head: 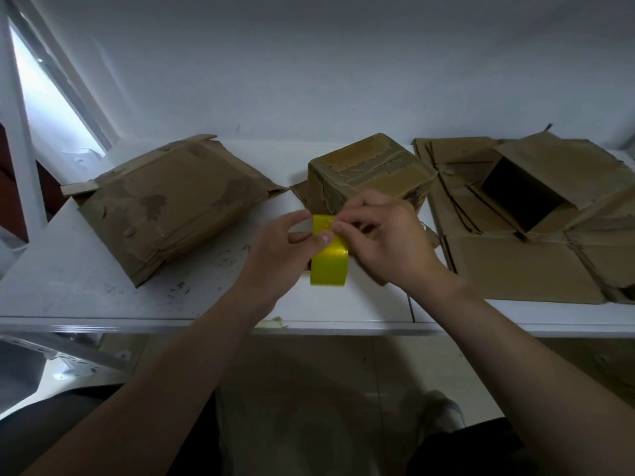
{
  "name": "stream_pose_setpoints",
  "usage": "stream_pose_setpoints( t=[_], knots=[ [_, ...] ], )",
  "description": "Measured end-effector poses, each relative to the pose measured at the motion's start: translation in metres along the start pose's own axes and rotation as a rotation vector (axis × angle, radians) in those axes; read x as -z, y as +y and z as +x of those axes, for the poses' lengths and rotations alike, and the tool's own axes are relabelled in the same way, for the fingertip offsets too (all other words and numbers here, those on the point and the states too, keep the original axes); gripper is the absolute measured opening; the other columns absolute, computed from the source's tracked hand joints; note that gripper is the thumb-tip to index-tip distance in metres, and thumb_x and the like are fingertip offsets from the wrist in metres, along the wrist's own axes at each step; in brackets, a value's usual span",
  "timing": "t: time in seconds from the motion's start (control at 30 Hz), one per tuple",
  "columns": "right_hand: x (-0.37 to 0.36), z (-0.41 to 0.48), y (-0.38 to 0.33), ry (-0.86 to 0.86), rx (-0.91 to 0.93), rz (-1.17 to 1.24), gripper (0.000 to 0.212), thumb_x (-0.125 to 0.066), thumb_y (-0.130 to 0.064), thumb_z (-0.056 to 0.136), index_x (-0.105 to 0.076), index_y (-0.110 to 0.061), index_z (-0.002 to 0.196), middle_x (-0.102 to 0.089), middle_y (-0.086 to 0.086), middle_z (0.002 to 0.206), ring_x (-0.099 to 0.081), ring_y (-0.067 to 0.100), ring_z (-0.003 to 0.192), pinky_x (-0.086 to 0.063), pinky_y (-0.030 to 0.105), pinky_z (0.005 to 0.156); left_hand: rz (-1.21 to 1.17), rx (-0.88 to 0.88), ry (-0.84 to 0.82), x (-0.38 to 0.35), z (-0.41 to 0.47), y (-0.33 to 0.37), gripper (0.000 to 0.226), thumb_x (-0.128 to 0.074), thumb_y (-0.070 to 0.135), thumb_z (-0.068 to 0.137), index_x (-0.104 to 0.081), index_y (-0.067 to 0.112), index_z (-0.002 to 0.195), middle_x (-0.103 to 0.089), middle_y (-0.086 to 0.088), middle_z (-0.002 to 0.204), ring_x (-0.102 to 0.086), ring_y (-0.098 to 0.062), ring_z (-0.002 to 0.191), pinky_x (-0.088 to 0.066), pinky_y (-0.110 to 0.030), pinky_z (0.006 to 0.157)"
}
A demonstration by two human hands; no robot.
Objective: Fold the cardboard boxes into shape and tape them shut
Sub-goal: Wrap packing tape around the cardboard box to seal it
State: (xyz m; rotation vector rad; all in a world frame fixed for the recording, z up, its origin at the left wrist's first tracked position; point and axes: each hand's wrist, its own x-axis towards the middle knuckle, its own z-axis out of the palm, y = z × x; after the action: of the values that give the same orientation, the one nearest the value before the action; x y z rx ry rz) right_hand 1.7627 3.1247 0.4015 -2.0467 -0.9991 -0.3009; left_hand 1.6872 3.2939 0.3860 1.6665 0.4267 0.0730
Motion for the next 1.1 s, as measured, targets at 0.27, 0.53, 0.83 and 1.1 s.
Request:
stream_pose_setpoints(
  t=[0.27,0.53,0.83,1.1],
  knots=[
    [-0.002,0.000,-0.003,-0.044,-0.294,0.029,0.014,-0.081,-0.027,0.082,-0.076,-0.032,0.071,-0.070,-0.016,0.076,-0.065,0.001,0.073,-0.048,0.020,0.060,0.202,-0.130,0.015,0.007,-0.001,-0.001,0.061,-0.081,0.035,0.084,-0.057,0.034,0.140,-0.071,0.020,0.097,-0.066,-0.001,0.097,-0.056,-0.028,0.074],
    [0.001,0.000,0.008,-0.188,-0.371,0.059,0.025,-0.088,-0.051,0.068,-0.072,-0.032,0.064,-0.068,-0.020,0.064,-0.060,-0.004,0.059,-0.043,0.018,0.051,0.262,-0.206,-0.025,0.012,0.004,0.002,0.025,-0.085,0.037,0.076,-0.074,0.037,0.099,-0.075,0.024,0.084,-0.070,0.005,0.084,-0.050,-0.009,0.060],
    [0.031,0.000,0.058,-0.114,-0.489,-0.279,0.010,-0.065,-0.049,0.091,-0.064,-0.039,0.092,-0.060,-0.021,0.079,-0.064,0.010,0.080,-0.048,0.028,0.066,0.837,-0.180,-0.087,0.025,0.035,-0.019,0.027,-0.082,0.016,0.077,-0.066,0.026,0.097,-0.067,0.009,0.086,-0.061,-0.012,0.081,-0.044,-0.027,0.068],
    [0.027,0.014,0.073,-0.007,-0.680,-0.094,0.037,-0.064,-0.051,0.092,-0.048,-0.023,0.110,-0.059,-0.012,0.091,-0.057,0.003,0.081,-0.041,0.025,0.060,0.591,-0.306,0.102,0.012,0.096,0.012,0.049,-0.066,0.040,0.093,-0.049,0.024,0.136,-0.051,-0.001,0.135,-0.052,-0.019,0.120,-0.044,-0.035,0.097]
  ],
)
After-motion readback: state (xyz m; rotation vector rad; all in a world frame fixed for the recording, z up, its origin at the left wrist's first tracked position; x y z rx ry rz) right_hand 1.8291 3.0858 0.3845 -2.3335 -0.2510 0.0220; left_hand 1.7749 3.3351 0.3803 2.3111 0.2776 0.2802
